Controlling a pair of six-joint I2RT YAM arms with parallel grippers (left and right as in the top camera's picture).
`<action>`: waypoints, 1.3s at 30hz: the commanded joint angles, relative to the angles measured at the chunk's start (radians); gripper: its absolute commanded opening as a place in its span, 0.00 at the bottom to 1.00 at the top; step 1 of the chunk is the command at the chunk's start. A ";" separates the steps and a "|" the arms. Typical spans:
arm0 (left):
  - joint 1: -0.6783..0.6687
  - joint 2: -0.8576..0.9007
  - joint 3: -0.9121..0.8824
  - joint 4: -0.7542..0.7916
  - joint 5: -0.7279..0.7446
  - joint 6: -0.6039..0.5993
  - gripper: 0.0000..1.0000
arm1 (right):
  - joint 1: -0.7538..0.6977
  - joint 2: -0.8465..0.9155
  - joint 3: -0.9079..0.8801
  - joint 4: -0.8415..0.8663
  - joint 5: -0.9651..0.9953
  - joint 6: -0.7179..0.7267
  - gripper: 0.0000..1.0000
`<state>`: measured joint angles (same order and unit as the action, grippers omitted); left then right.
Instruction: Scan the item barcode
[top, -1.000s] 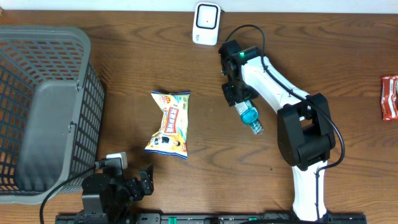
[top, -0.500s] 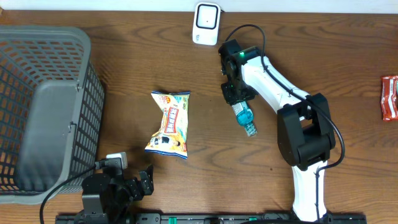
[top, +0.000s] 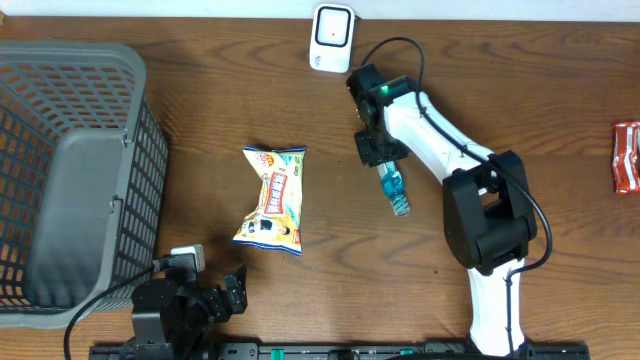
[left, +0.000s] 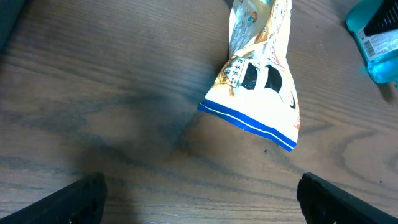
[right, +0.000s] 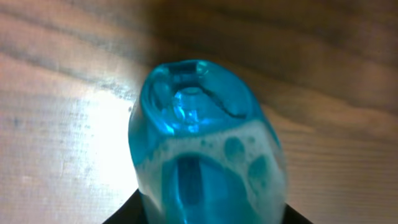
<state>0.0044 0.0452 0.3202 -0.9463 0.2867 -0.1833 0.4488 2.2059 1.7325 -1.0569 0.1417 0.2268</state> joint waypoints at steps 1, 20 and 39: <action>-0.004 0.000 0.003 -0.011 0.009 0.006 0.98 | 0.031 0.010 0.014 0.027 0.108 0.050 0.33; -0.004 0.000 0.003 -0.011 0.008 0.006 0.98 | 0.063 0.010 0.010 -0.187 0.029 0.111 0.36; -0.004 0.000 0.003 -0.011 0.008 0.006 0.98 | 0.066 0.012 -0.198 0.195 0.005 0.114 0.24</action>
<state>0.0044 0.0452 0.3202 -0.9463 0.2867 -0.1833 0.5110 2.1994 1.6207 -0.8917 0.1467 0.3298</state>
